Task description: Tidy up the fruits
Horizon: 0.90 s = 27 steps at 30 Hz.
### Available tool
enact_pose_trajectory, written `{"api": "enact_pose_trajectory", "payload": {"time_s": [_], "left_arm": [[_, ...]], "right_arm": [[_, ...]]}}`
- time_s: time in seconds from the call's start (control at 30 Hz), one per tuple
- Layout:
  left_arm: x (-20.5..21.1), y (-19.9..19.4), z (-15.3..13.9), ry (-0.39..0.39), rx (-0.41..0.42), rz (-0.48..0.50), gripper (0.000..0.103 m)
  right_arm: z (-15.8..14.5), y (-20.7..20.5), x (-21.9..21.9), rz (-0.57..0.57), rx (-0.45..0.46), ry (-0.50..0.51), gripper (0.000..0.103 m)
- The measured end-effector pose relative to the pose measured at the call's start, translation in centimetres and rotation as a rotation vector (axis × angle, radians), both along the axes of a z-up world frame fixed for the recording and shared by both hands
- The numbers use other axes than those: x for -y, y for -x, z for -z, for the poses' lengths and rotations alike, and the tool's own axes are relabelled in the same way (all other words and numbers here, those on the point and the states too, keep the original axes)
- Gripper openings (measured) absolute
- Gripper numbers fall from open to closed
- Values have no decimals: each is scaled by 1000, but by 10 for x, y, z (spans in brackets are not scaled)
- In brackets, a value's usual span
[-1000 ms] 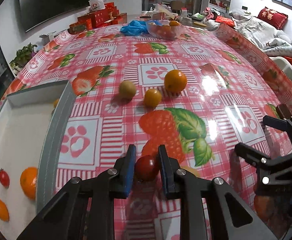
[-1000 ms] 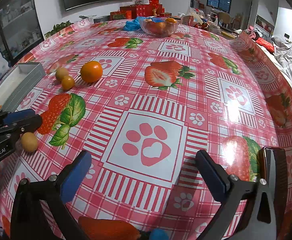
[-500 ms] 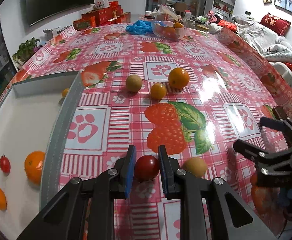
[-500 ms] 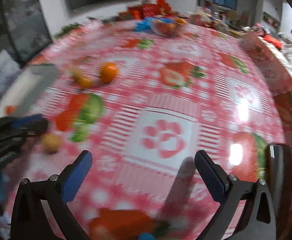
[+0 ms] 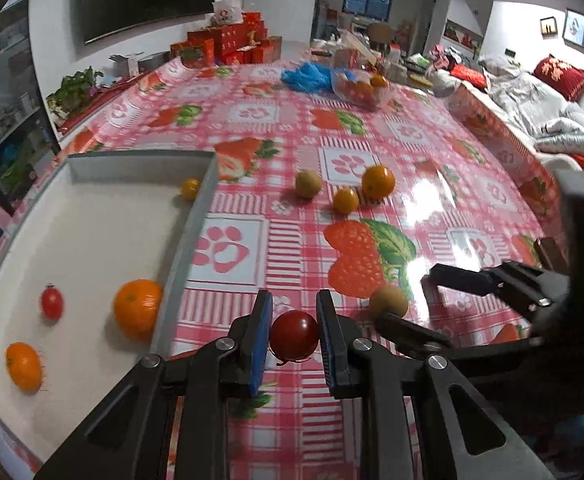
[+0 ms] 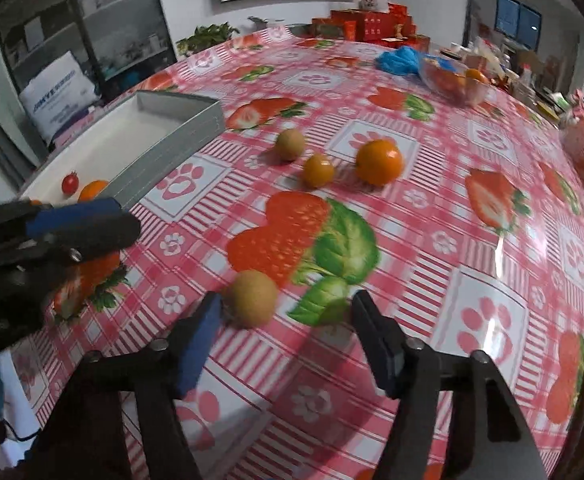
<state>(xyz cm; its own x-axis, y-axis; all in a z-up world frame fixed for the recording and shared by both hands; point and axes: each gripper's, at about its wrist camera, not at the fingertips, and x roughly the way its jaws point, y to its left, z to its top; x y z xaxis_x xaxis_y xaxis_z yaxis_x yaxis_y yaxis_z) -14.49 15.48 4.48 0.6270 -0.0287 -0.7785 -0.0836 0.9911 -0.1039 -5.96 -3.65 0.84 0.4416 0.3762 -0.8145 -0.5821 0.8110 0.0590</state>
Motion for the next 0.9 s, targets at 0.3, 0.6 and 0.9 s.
{"api": "enact_pose_trajectory", "payload": {"time_s": [0.3,0.6,0.9], "left_arm": [[-22,6,-15,20,26,-43,24],[-66,15,-33,19,77,-110,24],[-109,27,-36,-7,100,-176,24]], "right_arm": [[-6,-7,-8,9,-36,-15,30],[-42,-19,-19,13,-58,-96,30],[-68,-16,-76,-83,-39,-111,30]]}}
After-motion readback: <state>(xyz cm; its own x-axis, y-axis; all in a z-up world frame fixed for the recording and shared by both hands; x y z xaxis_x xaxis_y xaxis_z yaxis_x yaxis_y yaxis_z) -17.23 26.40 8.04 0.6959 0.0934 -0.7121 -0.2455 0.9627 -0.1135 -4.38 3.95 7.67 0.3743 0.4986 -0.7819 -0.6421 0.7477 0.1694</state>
